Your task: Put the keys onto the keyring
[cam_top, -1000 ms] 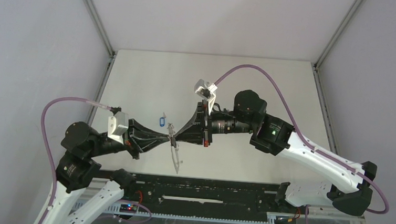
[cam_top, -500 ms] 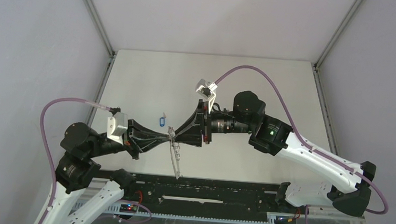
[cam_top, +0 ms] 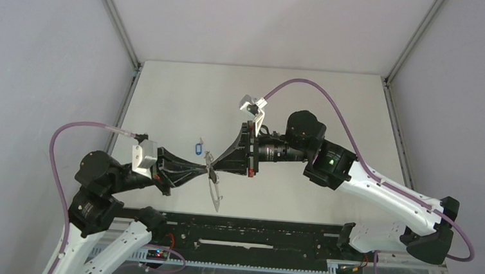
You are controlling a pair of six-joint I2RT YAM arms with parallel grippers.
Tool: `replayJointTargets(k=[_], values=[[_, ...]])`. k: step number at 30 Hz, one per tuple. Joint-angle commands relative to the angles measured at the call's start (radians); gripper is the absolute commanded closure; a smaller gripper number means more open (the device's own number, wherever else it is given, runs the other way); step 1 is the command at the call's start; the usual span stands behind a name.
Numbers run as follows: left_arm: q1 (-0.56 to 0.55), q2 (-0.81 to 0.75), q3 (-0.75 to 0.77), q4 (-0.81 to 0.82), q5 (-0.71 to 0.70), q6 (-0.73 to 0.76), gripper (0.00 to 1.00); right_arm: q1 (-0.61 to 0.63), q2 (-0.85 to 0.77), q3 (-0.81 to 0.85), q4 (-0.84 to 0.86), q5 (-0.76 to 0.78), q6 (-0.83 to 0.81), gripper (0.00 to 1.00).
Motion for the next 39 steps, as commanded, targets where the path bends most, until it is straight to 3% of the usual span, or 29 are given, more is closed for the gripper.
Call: replayJointTargets(k=[1, 24, 28, 30, 32, 39], values=[[-0.004, -0.012, -0.007, 0.027, -0.016, 0.030, 1.00, -0.008, 0.007, 0.005, 0.024, -0.015, 0.025, 0.99], [-0.004, -0.026, 0.001, 0.000, -0.059, 0.152, 1.00, -0.042, 0.018, 0.004, -0.065, -0.068, 0.122, 1.00], [-0.004, -0.030, 0.003, 0.000, -0.057, 0.149, 1.00, -0.040, 0.003, 0.005, -0.067, -0.004, 0.123, 0.51], [-0.004, -0.029, 0.002, 0.000, -0.056, 0.148, 1.00, -0.036, 0.002, 0.005, -0.041, 0.000, 0.126, 0.41], [-0.004, -0.031, 0.002, 0.000, -0.056, 0.149, 1.00, -0.031, 0.005, 0.004, -0.016, -0.003, 0.134, 0.41], [-0.004, -0.033, -0.001, 0.000, -0.055, 0.152, 1.00, -0.029, 0.028, 0.004, 0.025, -0.007, 0.167, 0.55]])
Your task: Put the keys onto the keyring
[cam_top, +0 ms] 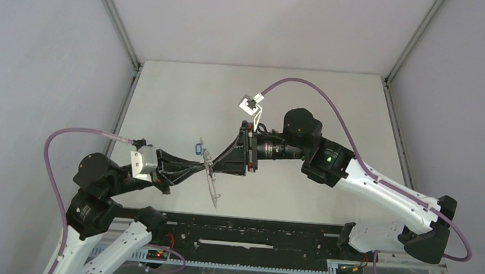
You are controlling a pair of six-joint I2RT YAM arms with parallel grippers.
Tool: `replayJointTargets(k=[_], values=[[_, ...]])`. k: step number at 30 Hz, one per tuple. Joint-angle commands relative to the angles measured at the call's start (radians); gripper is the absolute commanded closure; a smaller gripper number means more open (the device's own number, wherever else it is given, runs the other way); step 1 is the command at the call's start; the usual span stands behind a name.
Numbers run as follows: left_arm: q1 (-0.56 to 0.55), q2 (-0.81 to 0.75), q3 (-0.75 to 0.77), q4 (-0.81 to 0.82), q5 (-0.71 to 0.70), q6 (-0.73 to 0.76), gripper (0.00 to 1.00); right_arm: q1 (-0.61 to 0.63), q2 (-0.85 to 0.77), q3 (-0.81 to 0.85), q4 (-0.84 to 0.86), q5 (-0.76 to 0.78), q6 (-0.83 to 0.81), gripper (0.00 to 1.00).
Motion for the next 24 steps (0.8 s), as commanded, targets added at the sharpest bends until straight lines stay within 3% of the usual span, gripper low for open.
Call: replayJointTargets(k=[1, 7, 14, 24], values=[[-0.004, -0.011, -0.001, 0.030, -0.005, 0.020, 1.00, 0.006, 0.013, 0.005, 0.071, 0.005, 0.031, 0.57], [-0.004, -0.014, -0.003, 0.026, -0.004, 0.024, 1.00, 0.006, 0.029, 0.006, 0.102, -0.004, 0.047, 0.64], [-0.004, -0.020, -0.005, 0.019, -0.013, 0.032, 1.00, 0.005, 0.038, 0.005, 0.119, -0.028, 0.061, 1.00], [-0.004, -0.030, -0.011, 0.024, -0.021, 0.033, 1.00, -0.001, 0.019, 0.005, 0.016, -0.058, 0.054, 1.00]])
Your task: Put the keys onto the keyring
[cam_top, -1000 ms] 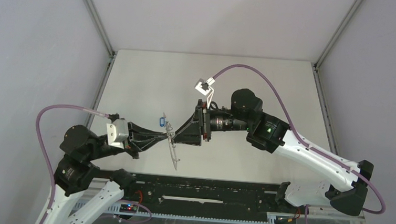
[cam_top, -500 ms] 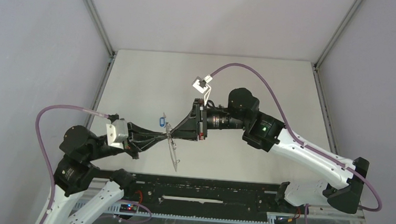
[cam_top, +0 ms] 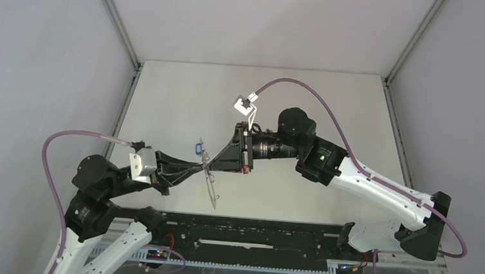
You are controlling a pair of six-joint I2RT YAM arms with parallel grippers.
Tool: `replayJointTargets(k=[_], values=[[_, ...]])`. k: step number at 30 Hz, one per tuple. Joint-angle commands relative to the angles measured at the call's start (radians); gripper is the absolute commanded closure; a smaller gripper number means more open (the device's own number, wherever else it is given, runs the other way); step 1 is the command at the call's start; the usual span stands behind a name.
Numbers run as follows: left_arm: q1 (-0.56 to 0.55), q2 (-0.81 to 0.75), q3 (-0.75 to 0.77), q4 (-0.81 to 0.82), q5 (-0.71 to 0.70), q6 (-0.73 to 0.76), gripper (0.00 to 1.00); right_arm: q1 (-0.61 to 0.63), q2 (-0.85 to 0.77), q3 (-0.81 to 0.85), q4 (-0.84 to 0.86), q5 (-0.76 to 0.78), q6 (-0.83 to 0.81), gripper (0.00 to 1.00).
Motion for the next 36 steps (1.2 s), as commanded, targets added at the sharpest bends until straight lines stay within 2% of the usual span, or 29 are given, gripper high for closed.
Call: replayJointTargets(k=[1, 10, 27, 32, 36], values=[[-0.004, -0.017, -0.011, 0.042, -0.009, 0.015, 1.00, -0.006, -0.020, 0.005, -0.058, -0.032, 0.002, 1.00], [-0.004, -0.019, -0.010, 0.051, 0.003, 0.015, 1.00, -0.020, -0.011, 0.005, -0.075, -0.094, 0.021, 1.00], [-0.004, -0.017, -0.004, 0.059, 0.045, 0.064, 1.00, -0.040, 0.083, 0.006, 0.010, -0.275, 0.149, 0.99], [-0.004, -0.021, -0.010, 0.059, 0.053, 0.070, 1.00, -0.067, 0.040, 0.016, -0.010, -0.267, 0.125, 0.72], [-0.004, -0.020, -0.011, 0.077, 0.052, 0.020, 1.00, -0.077, -0.016, 0.077, -0.117, -0.184, -0.037, 0.57]])
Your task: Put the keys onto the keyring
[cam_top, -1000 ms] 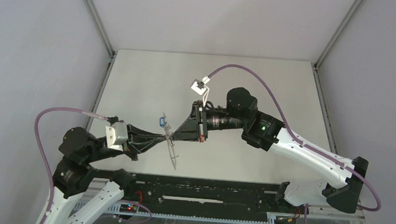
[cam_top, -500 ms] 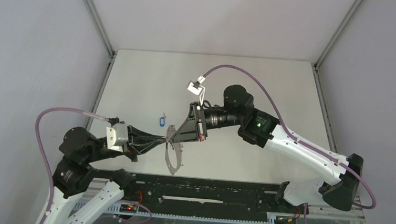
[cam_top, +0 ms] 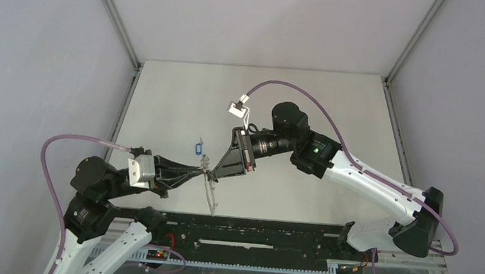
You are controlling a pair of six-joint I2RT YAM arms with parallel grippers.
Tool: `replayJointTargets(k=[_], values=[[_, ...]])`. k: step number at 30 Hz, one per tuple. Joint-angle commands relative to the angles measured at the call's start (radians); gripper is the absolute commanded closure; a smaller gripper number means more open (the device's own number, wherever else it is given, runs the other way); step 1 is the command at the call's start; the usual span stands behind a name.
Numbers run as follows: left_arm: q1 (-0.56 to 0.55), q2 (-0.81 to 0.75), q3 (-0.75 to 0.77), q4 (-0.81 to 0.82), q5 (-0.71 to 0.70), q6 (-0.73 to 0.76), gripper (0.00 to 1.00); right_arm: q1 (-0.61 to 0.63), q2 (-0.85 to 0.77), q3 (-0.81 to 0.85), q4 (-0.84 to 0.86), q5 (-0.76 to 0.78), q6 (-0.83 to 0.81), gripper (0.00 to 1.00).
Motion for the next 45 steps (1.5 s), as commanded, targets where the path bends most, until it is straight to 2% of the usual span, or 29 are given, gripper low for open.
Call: replayJointTargets(k=[1, 7, 11, 18, 31, 42, 43, 45], values=[[-0.002, -0.005, -0.010, 0.095, 0.006, -0.046, 1.00, -0.010, -0.093, 0.090, -0.115, 0.081, -0.186, 0.54], [-0.002, 0.006, -0.034, 0.181, 0.035, -0.221, 1.00, 0.046, -0.175, 0.125, -0.117, 0.270, -0.468, 0.38], [-0.002, 0.015, -0.041, 0.230, 0.039, -0.282, 1.00, 0.082, -0.149, 0.165, -0.106, 0.308, -0.545, 0.37], [-0.002, 0.022, -0.037, 0.247, 0.035, -0.295, 1.00, 0.121, -0.089, 0.199, -0.112, 0.275, -0.561, 0.42], [-0.002, 0.022, -0.025, 0.240, 0.030, -0.282, 1.00, 0.137, -0.051, 0.181, -0.064, 0.223, -0.515, 0.62], [-0.002, 0.026, -0.020, 0.241, 0.014, -0.282, 1.00, 0.158, -0.031, 0.193, -0.093, 0.228, -0.525, 0.67], [-0.002, 0.026, -0.020, 0.241, 0.013, -0.281, 1.00, 0.160, -0.029, 0.194, -0.095, 0.229, -0.526, 0.70], [-0.002, 0.026, -0.021, 0.240, 0.012, -0.279, 1.00, 0.160, -0.027, 0.198, -0.103, 0.233, -0.530, 0.82]])
